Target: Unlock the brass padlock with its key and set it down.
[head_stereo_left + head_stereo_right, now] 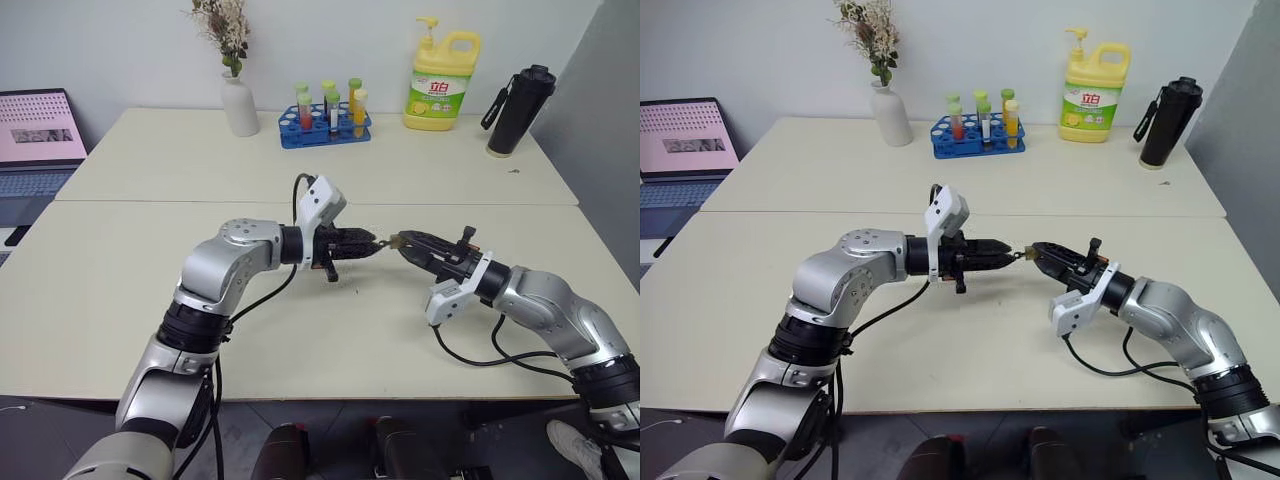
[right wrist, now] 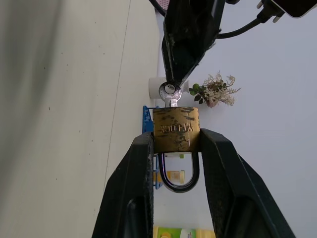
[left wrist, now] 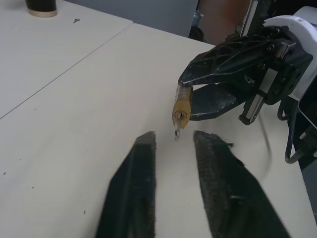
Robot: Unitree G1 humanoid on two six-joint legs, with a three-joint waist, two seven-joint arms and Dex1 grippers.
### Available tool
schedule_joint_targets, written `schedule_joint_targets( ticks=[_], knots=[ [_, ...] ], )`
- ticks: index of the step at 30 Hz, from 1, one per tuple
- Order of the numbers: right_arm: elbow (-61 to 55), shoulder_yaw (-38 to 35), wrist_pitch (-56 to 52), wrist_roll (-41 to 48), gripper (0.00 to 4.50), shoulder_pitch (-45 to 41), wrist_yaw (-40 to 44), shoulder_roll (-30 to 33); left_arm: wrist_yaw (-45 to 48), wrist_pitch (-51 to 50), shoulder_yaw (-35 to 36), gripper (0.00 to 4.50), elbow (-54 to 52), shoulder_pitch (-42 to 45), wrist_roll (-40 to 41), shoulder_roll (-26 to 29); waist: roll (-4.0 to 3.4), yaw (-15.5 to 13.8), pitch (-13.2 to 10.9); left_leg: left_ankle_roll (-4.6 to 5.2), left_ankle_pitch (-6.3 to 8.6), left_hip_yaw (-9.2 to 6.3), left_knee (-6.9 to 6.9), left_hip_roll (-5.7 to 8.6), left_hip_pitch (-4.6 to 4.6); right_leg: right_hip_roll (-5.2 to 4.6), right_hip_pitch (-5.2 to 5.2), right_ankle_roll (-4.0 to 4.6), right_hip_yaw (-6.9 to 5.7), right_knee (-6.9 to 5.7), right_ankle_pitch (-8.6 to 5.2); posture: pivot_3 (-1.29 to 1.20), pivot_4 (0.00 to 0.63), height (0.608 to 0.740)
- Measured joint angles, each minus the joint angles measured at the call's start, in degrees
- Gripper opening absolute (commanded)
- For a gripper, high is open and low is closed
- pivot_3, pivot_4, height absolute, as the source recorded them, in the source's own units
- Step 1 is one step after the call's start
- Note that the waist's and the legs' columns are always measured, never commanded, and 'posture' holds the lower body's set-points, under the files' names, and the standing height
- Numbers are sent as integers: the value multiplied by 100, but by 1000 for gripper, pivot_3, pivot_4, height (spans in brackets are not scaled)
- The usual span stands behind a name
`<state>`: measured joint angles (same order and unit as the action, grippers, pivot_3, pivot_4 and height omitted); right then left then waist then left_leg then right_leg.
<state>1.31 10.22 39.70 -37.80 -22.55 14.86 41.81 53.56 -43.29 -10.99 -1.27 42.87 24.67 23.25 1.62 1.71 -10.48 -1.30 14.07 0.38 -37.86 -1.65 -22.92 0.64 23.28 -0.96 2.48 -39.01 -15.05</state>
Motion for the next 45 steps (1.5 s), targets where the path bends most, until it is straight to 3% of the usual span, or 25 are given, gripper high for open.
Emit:
schedule_joint_targets(
  ticks=[1,16,19,23,28,45],
  knots=[
    [-4,3,0,27,953,0,5,0,7,16,-4,0,24,3,-6,-19,0,0,0,0,0,0,0,0,0,0,0,0,0,0,0,0,150,740],
    [-2,2,-56,115,953,13,138,3,193,239,-58,0,235,20,-122,-101,0,-1,0,0,0,0,0,1,0,1,0,0,0,0,0,0,150,740],
    [-11,2,-24,165,953,12,140,1,260,129,-17,640,248,20,-7,-98,0,0,0,0,0,0,0,1,0,0,0,0,0,-1,0,0,150,740],
    [-15,3,-12,202,953,12,142,1,351,193,-19,1881,311,20,-43,-14,0,0,0,0,0,0,0,1,1,1,0,0,0,-1,0,0,150,740],
    [-15,3,25,203,953,12,142,2,688,-64,10,1893,369,9,193,184,0,1,0,0,0,-1,0,1,0,1,0,0,-1,-1,0,0,150,740],
    [-16,15,301,308,953,11,142,1,451,-231,12,1893,396,-3,239,-84,0,0,0,0,0,-1,-2,1,0,0,0,0,0,-2,0,0,150,740]
  ],
)
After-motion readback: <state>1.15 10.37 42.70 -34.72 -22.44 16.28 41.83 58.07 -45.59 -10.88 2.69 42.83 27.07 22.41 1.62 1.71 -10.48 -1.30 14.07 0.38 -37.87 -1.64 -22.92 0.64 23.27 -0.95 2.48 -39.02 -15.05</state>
